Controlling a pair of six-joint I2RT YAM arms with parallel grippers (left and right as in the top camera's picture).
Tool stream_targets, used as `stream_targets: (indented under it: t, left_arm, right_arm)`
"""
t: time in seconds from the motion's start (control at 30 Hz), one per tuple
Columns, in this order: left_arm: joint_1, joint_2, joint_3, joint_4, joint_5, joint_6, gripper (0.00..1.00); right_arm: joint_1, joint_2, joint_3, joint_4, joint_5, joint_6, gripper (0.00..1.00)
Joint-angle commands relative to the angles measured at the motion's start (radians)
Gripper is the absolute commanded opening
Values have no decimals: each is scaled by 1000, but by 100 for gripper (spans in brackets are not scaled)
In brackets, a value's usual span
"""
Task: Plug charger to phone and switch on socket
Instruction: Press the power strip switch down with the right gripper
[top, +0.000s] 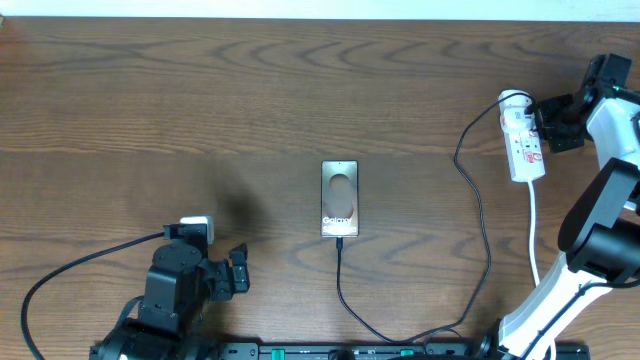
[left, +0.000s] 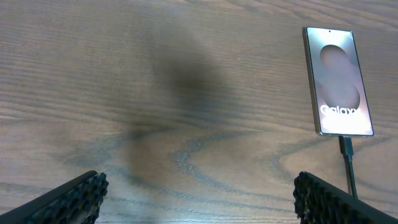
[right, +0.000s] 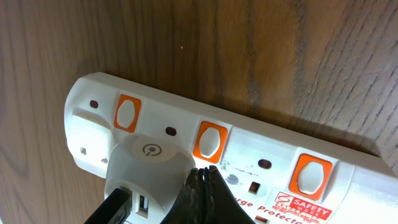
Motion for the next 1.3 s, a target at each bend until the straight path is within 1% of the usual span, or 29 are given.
stream_targets:
  t: [0.0,0.23,1.0,1.27]
  left_arm:
    - [-1,-1,1,-3,-8,17,98]
    - [-1,-1,1,-3,-8,16,98]
    - [-1,-1,1,-3,-9,16,98]
    - [-1,-1,1,-3,-8,16,98]
  right_arm:
    - [7,27,23,5,28,14,1]
    - [6,60,23,18,31,14,1]
    - [-9,60,44,35,5,5,1]
    - [-1,60,44,55,20,-43,1]
